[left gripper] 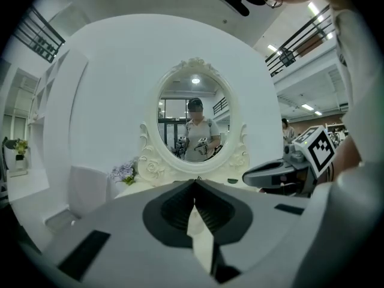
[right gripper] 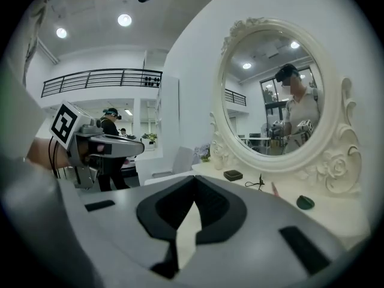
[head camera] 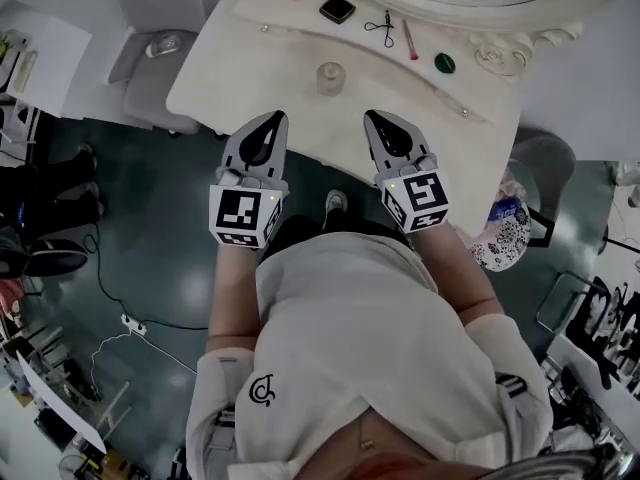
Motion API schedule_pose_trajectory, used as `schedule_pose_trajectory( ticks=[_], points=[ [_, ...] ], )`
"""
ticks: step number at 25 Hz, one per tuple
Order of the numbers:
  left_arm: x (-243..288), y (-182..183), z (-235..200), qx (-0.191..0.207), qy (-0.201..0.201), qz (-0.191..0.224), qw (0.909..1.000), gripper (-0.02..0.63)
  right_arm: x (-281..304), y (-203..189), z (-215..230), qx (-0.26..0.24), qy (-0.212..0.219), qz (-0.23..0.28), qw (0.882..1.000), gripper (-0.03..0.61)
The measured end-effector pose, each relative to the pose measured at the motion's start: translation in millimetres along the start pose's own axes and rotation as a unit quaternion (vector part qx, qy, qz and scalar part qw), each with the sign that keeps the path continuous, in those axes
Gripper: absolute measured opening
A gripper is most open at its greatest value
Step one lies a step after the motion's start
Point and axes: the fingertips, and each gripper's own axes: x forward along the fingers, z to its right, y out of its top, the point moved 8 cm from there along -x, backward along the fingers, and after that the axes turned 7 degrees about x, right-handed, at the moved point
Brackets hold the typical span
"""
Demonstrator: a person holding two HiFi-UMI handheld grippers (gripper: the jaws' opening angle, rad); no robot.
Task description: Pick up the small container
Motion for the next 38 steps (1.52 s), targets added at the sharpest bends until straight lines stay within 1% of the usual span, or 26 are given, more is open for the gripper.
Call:
schedule_pose_trajectory(
  ticks=[2, 5, 8, 10, 13, 15, 19, 20, 21, 22, 23, 27, 30, 31, 33, 36, 38],
  points=[
    [20, -5, -9, 0.000, -0.018, -0.002, 0.9998, 0.014, 13, -2, 9, 0.004, -0.009, -0.007, 1.000, 0.006],
    [65, -21, -18, 0.013, -0.071, -0.002, 0.9974, 0.014, 38, -17, 33, 0.012, -0.033, -0.019, 0.999, 0.008],
    [120, -43, -12, 0.028, -0.129, -0.002, 0.9913, 0.014, 54, -41, 68, 0.027, -0.058, -0.028, 0.998, 0.008],
    [145, -57, -7, 0.031, -0.161, -0.008, 0.9865, 0.014, 56, -55, 80, 0.036, -0.074, -0.029, 0.996, 0.007],
    [166, -72, -7, 0.032, -0.205, -0.017, 0.9781, 0.014, 61, -62, 81, 0.055, -0.105, -0.022, 0.993, 0.008],
    [174, -80, -8, 0.031, -0.230, -0.017, 0.9725, 0.014, 66, -65, 80, 0.068, -0.124, -0.017, 0.990, 0.008],
    [190, -101, -14, 0.027, -0.251, -0.012, 0.9675, 0.017, 78, -74, 81, 0.083, -0.158, -0.017, 0.984, 0.008],
    [194, -107, -14, 0.028, -0.258, -0.012, 0.9656, 0.037, 80, -76, 82, 0.086, -0.167, -0.016, 0.982, 0.008],
    [199, -114, -14, 0.027, -0.268, -0.014, 0.9630, 0.095, 81, -79, 83, 0.090, -0.175, -0.017, 0.980, 0.008],
    [204, -121, -13, 0.026, -0.279, -0.018, 0.9598, 0.166, 83, -82, 85, 0.094, -0.184, -0.018, 0.978, 0.008],
    [210, -128, -12, 0.026, -0.290, -0.023, 0.9563, 0.211, 85, -86, 88, 0.098, -0.192, -0.019, 0.976, 0.008],
    [228, -155, -3, 0.037, -0.329, -0.036, 0.9429, 0.293, 90, -101, 97, 0.112, -0.218, -0.026, 0.969, 0.008],
    [241, -172, 8, 0.026, -0.353, -0.049, 0.9340, 0.398, 93, -112, 101, 0.118, -0.228, -0.032, 0.966, 0.008],
    [245, -177, 12, 0.024, -0.358, -0.050, 0.9322, 0.422, 94, -115, 102, 0.119, -0.230, -0.034, 0.965, 0.008],
    [252, -184, 20, 0.028, -0.366, -0.050, 0.9290, 0.451, 96, -122, 104, 0.120, -0.233, -0.039, 0.964, 0.008],
    [263, -194, 32, 0.046, -0.376, -0.066, 0.9231, 0.456, 98, -129, 107, 0.122, -0.239, -0.046, 0.962, 0.008],
    [270, -200, 36, 0.062, -0.373, -0.081, 0.9223, 0.454, 98, -133, 108, 0.124, -0.241, -0.049, 0.961, 0.008]
  ],
)
